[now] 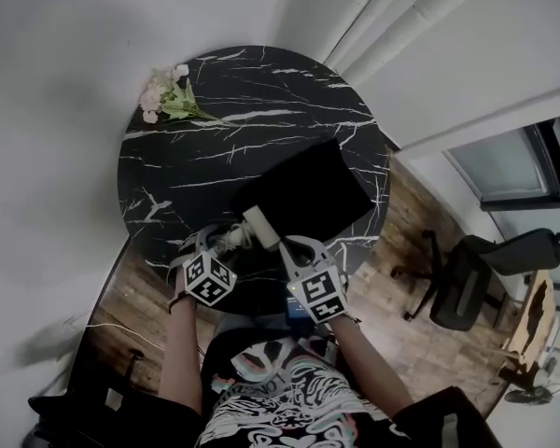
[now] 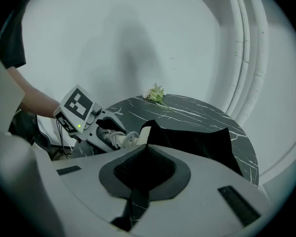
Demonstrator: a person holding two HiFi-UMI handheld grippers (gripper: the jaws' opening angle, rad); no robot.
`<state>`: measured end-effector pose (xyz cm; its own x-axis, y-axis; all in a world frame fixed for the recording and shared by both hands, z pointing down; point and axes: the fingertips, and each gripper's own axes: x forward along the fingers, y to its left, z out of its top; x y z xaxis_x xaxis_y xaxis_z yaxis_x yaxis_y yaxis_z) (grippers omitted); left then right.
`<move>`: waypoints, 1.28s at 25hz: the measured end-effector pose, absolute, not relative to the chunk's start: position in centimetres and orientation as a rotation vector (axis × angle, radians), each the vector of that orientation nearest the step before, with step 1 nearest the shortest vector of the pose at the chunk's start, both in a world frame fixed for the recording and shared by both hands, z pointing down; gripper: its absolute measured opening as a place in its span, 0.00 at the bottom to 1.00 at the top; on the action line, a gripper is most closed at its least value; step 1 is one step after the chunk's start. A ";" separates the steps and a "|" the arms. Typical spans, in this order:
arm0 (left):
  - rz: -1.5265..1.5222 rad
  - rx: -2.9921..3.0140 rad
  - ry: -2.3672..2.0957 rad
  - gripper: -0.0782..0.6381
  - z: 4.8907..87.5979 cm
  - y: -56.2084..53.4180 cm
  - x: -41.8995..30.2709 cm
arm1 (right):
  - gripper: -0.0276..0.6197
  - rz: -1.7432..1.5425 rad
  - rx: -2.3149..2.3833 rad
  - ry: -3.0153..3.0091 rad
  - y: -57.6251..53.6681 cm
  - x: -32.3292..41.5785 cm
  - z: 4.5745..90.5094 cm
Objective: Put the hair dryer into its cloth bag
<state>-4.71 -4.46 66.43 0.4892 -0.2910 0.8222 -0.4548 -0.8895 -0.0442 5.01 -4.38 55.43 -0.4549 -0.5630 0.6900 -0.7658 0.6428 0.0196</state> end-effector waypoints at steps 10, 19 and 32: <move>1.411 2.461 -0.766 0.58 66.5 -0.5 -11.3 | 0.08 0.427 1.064 -2.182 -4.7 5.3 55.6; 1.341 2.446 -0.738 0.39 66.7 0.2 -10.9 | 0.08 0.427 1.053 -2.179 -4.3 5.0 55.6; 1.280 2.490 -0.765 0.29 64.9 -2.7 -9.4 | 0.08 0.417 1.021 -2.187 -4.2 4.4 55.5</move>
<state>-9.35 -2.73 64.85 0.4795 -0.3417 0.8083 -0.5504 -0.8345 -0.0263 4.39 -4.20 55.54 -0.4626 -0.5502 0.6952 -0.7675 0.6410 -0.0034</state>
